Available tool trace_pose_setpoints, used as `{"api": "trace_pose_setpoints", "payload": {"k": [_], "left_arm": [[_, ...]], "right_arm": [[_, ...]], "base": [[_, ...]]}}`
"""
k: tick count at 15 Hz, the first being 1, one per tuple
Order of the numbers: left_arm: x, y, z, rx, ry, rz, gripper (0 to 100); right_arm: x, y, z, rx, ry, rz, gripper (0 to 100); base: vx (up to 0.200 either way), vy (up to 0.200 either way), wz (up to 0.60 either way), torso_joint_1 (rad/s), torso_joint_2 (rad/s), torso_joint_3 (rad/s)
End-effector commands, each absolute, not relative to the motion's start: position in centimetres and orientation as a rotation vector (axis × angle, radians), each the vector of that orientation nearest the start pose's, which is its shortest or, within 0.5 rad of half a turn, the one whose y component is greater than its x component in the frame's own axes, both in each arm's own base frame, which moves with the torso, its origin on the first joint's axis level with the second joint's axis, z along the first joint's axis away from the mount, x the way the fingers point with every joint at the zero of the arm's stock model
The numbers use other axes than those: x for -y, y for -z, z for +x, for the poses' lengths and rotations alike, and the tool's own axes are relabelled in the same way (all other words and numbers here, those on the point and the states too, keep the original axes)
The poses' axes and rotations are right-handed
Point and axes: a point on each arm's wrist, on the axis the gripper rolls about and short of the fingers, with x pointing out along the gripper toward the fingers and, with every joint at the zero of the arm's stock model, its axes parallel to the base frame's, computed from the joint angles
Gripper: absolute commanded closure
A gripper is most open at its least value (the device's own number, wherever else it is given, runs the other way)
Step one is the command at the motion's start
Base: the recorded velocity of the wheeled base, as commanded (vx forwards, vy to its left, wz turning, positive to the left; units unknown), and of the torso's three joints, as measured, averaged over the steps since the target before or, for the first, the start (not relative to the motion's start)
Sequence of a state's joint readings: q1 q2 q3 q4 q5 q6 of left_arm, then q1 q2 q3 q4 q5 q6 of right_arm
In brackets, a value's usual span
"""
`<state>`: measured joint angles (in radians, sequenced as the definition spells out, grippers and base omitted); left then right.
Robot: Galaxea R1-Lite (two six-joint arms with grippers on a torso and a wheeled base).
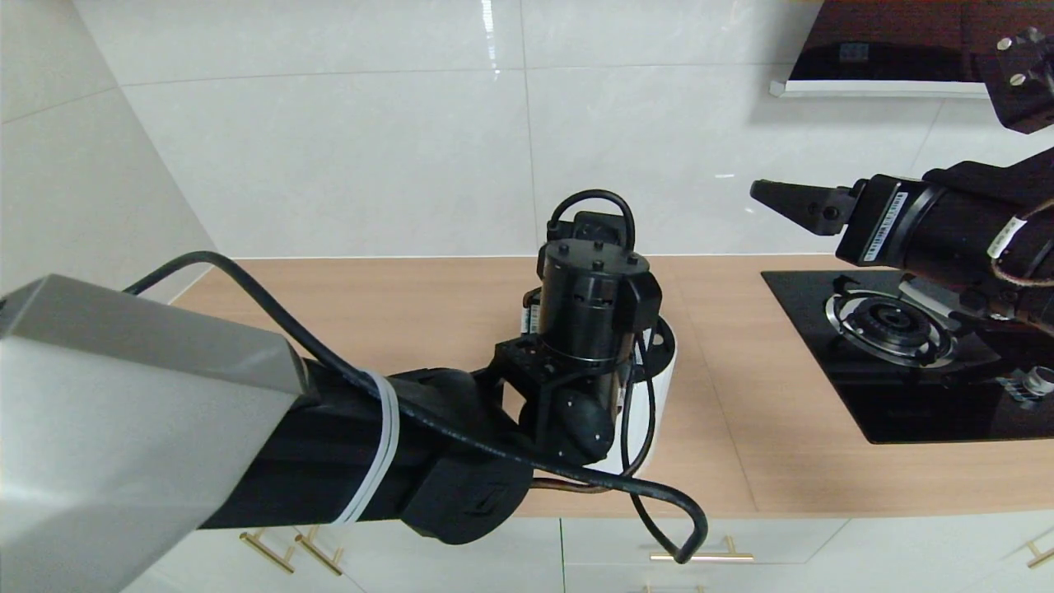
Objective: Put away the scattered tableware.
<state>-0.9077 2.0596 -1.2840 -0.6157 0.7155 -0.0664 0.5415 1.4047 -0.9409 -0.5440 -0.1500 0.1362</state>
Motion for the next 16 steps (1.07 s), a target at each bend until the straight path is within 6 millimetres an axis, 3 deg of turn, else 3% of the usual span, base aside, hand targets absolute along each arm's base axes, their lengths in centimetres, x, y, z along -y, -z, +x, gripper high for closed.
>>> {"api": "trace_pose_setpoints", "payload": {"k": [1, 5, 6, 10, 12, 16], "left_arm": [[31.8, -17.5, 26.3, -0.128, 0.185, 0.066, 100], [32.2, -16.2, 26.3, -0.153, 0.179, 0.077, 100], [32.2, -15.9, 26.3, -0.156, 0.168, 0.083, 0], [32.4, -16.0, 26.1, -0.152, 0.169, 0.07, 0], [32.0, -17.4, 25.8, -0.122, 0.17, 0.035, 0], [28.7, -24.7, 22.7, -0.004, 0.224, -0.109, 0]], "right_arm": [[-12.3, -29.2, 21.1, 0.044, -0.395, 0.16, 0], [-12.3, -29.2, 21.1, 0.043, -0.395, 0.16, 0], [-12.3, -29.2, 21.0, 0.043, -0.397, 0.16, 0], [-12.3, -29.2, 21.0, 0.043, -0.397, 0.16, 0], [-12.3, -29.2, 21.0, 0.044, -0.397, 0.16, 0], [-12.2, -29.3, 20.9, 0.047, -0.396, 0.161, 0]], "base": [[0.0, 0.0, 0.0, 0.0, 0.0, 0.0], [0.0, 0.0, 0.0, 0.0, 0.0, 0.0], [0.0, 0.0, 0.0, 0.0, 0.0, 0.0], [0.0, 0.0, 0.0, 0.0, 0.0, 0.0], [0.0, 0.0, 0.0, 0.0, 0.0, 0.0], [0.0, 0.0, 0.0, 0.0, 0.0, 0.0]]}}
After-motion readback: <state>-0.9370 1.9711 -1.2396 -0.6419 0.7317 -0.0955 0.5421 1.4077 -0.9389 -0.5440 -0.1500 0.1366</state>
